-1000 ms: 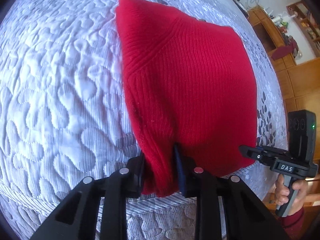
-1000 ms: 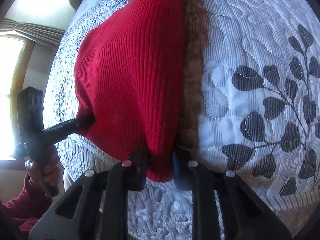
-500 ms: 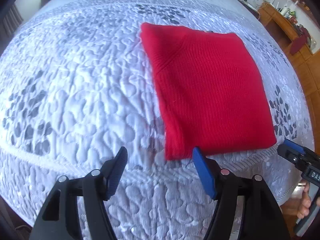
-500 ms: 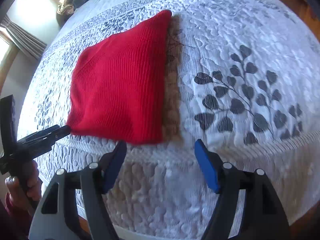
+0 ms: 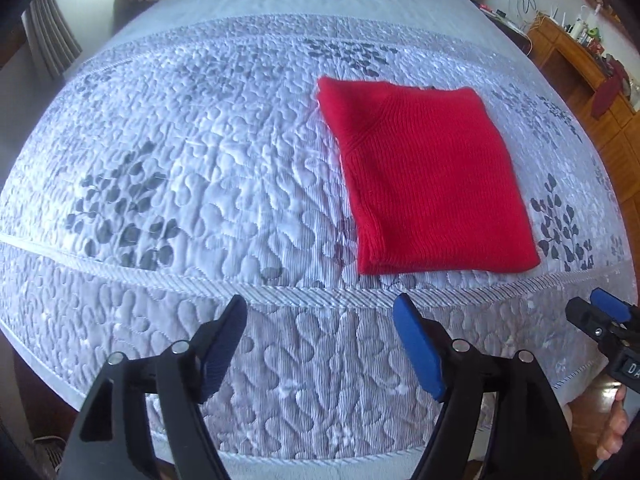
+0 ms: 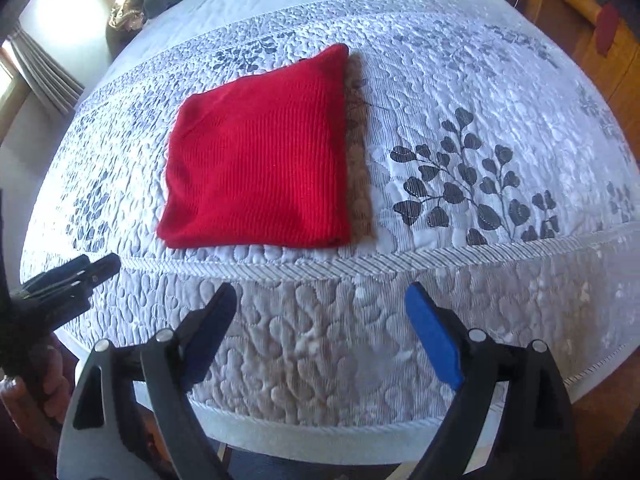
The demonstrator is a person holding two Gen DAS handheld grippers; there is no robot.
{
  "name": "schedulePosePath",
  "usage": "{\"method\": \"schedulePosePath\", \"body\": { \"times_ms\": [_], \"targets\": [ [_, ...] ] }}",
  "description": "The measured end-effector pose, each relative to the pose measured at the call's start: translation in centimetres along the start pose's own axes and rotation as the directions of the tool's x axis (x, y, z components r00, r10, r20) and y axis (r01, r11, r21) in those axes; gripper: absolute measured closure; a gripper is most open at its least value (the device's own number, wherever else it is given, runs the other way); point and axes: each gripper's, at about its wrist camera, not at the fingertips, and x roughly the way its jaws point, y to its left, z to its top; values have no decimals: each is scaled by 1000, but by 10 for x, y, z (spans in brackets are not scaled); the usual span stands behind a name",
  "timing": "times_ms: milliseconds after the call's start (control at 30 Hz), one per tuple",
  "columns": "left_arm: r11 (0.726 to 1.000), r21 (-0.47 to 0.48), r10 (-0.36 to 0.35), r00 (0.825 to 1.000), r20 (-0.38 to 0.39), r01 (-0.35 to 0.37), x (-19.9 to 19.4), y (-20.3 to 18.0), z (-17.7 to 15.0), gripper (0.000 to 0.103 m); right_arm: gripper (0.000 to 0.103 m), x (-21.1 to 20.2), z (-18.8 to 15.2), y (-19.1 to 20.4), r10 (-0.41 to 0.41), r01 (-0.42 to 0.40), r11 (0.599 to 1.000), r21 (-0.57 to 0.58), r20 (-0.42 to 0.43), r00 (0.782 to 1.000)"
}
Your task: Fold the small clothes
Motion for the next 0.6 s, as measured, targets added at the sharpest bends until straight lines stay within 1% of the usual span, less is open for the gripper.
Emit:
{"method": "schedulePosePath", "body": {
  "times_ms": [100, 300, 367, 600],
  "targets": [
    [999, 16, 28, 999, 35, -29, -17, -1, -3, 24, 15, -9, -3, 6, -1, 1, 1000, -3, 4, 1000],
    [1000, 23, 13, 997, 75, -14, -43, -3, -5, 23, 14, -25, -7, 15, 12, -12, 1000, -4, 27, 1000],
    [999, 30, 17, 996, 89, -20, -50, -4, -6, 22, 14, -29, -7, 18, 9, -9, 1000, -7, 36, 999],
    [999, 36, 7, 997, 81, -10, -60, -6, -10, 22, 13, -38, -8, 22, 6, -6, 1000, 3, 28, 1000]
  ]
}}
